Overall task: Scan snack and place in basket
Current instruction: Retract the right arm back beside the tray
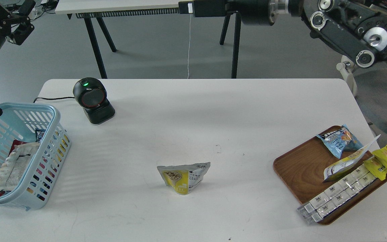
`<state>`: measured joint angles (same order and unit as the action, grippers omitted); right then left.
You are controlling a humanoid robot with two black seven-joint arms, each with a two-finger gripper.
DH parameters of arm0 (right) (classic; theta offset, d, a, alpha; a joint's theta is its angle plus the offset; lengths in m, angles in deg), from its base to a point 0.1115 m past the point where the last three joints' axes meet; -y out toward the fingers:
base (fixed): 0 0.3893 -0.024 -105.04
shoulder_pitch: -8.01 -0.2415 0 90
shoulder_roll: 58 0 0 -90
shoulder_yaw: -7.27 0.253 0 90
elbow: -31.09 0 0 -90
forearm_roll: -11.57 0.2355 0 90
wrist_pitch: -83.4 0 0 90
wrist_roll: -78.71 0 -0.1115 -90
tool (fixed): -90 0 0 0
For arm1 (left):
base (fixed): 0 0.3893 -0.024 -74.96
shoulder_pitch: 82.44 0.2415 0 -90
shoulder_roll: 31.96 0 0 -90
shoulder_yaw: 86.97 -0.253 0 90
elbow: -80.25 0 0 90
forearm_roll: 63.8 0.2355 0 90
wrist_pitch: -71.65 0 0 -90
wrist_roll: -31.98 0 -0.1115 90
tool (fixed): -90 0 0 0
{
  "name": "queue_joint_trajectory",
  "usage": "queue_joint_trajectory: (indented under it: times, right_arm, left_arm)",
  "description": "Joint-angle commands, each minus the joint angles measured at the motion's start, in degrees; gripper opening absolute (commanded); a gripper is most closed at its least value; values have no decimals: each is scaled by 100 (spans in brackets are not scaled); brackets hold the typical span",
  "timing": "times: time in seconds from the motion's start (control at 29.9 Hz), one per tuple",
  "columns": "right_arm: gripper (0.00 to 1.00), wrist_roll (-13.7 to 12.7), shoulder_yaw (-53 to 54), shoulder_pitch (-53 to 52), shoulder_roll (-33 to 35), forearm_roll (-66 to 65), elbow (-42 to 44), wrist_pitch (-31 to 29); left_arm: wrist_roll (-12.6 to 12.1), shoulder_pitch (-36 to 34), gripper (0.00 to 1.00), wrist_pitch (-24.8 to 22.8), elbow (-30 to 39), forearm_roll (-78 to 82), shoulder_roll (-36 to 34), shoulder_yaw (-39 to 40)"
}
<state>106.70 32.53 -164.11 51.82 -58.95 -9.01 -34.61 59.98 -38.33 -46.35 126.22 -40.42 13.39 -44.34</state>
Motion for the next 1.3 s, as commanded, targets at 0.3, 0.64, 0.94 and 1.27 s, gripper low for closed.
queue_joint_trajectory:
  times: [0.3,0.64,0.94,1.27]
  right_arm:
    - [100,1,671,1469,320,3562,-672,2674]
    - [100,1,1684,2155,13,3615,-1359,4286]
    - [100,1,1658,2331,48,3606,-1465,3707]
    - [100,1,1754,2595,768,3615,-1456,1545]
  left_arm:
    - [0,1,100,0,0,-9,0,17]
    - [0,-8,100,0,0,-9,105,52]
    - [0,-61,100,0,0,-1,150,8]
    - [0,-342,100,0,9,-1,123,-1]
